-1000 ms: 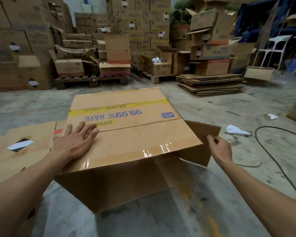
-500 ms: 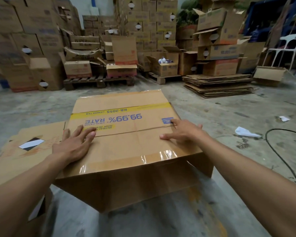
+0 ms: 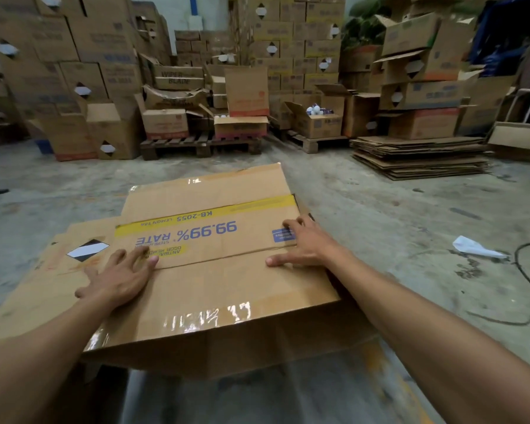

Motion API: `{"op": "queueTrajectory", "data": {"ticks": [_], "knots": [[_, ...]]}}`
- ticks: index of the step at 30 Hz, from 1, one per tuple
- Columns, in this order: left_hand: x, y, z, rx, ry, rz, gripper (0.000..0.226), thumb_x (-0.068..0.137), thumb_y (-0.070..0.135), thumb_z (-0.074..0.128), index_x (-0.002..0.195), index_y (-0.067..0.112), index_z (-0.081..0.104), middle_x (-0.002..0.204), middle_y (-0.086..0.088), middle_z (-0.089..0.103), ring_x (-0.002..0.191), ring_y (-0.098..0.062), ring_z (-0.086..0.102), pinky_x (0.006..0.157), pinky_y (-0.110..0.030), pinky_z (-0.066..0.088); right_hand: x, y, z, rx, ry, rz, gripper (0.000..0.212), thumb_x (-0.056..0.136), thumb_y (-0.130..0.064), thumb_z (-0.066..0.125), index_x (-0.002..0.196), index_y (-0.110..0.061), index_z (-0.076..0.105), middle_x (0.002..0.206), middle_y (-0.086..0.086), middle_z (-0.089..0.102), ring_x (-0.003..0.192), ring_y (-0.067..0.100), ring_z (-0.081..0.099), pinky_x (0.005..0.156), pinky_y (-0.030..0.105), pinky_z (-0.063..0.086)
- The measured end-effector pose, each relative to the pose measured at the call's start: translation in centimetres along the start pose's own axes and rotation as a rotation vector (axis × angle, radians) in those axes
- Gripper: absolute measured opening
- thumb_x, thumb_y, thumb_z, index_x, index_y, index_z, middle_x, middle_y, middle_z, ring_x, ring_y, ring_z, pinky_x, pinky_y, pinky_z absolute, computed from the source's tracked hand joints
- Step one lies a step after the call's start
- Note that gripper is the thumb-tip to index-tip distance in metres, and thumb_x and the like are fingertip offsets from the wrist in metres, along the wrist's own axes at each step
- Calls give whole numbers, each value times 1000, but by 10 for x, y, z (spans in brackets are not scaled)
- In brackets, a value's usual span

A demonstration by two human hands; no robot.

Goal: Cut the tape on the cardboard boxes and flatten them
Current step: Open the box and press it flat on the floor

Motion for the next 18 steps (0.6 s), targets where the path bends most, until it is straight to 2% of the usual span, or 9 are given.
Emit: {"op": "queueTrajectory", "data": {"ticks": [4,6,9,11,15,18], "knots": [[3,-28,3,-6,0,-66,103,49,105,-2,144,65,12,163,6,13,142,-40,29,107,-61,30,16,-13,17,83,-80,-1,124,56,-83,70,155,-32,15,158,-2,7,149,26,6,118,54,20],[0,-31,2,-13,-8,-97,102,52,104,2,145,64,15,163,5,12,141,-43,28,109,-59,28,22,-13,20,74,-110,-5,122,56,-82,70,154,-34,16,156,-4,8,149,26,7,119,52,19],[-11,-31,2,-21,-43,-152,82,71,92,14,147,60,16,164,3,9,139,-50,25,111,-58,24,24,-16,25,40,-143,-25,119,55,-80,73,153,-37,19,152,-6,14,146,25,11,118,51,21],[-16,-35,2,-9,-23,-158,83,70,92,10,147,61,16,163,1,10,138,-51,26,111,-58,25,18,-15,29,54,-178,-53,122,53,-75,78,153,-38,18,155,-5,8,147,26,7,119,51,19],[-23,-13,-10,-59,45,-94,82,70,94,8,144,63,18,160,-5,14,135,-51,30,109,-57,27,-5,9,11,270,-189,-110,126,55,-56,89,153,-48,9,162,-11,-11,150,17,0,121,42,11],[-33,17,-21,-87,87,-113,75,76,89,5,145,62,20,158,-9,16,135,-49,28,109,-55,26,-25,34,-9,432,-141,-65,126,60,-46,90,153,-48,4,163,-11,-11,150,14,-2,120,40,8]]}}
Point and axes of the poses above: each hand's wrist, its own x-axis towards the middle knuckle, its own z-axis out of the palm, y = z × x, the point moved 9 cm from there along x, towards the middle knuckle
